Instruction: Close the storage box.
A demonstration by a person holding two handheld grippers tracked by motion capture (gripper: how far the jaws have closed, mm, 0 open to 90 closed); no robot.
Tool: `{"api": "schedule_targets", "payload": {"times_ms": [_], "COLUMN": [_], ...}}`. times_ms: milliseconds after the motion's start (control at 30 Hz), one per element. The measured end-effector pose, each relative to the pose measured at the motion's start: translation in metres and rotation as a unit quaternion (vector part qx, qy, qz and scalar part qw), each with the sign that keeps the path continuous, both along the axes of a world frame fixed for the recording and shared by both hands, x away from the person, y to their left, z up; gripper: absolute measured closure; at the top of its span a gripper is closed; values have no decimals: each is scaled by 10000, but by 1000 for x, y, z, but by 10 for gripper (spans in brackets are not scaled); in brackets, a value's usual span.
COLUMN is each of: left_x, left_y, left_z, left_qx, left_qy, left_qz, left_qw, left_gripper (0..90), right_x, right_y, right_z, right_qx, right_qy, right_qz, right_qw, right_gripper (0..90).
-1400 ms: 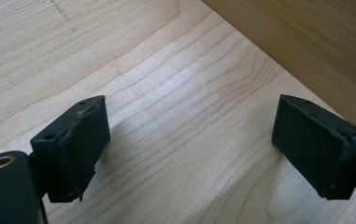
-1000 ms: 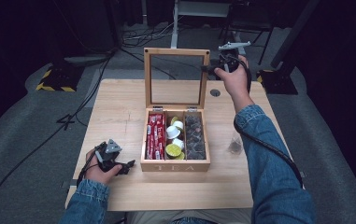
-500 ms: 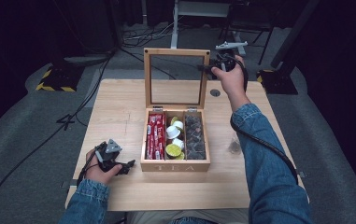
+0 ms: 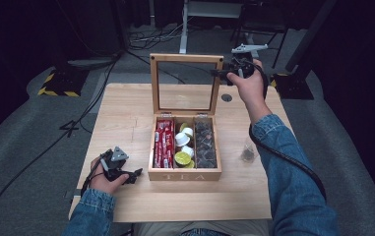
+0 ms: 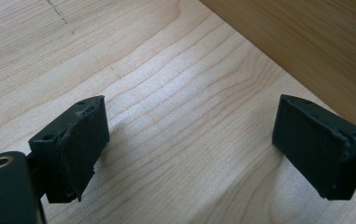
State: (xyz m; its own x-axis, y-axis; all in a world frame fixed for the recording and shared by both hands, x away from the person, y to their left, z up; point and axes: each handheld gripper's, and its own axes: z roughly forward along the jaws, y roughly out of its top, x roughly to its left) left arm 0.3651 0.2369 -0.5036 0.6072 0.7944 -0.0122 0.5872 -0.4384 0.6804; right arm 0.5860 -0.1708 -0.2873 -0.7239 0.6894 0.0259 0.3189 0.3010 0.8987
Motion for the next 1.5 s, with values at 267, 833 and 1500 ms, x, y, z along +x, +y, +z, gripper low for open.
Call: {"api": "schedule_targets", "payload": {"times_ms": [267,833,1500], "left_x": [0,0,-1], "left_y": [-1,-1,-1], "left_z": [0,0,0], "left_qx": [-24,-20,-21], "left_qy": [1,3,11], "left_qz": [12,27,45], "left_qw": [10000,10000,10000], "left_gripper": [113,113,113], "right_x": [-21,-68,-123], "right_y": [-2,-13,-16], "right_z": [6,9,-10], "right_qx": [-176,-176,-683], "right_qy": [-99,-209,-519], "right_qz": [155,626,953], "right_qw": [9997,9977,9917], "right_gripper": [484,603,520]}}
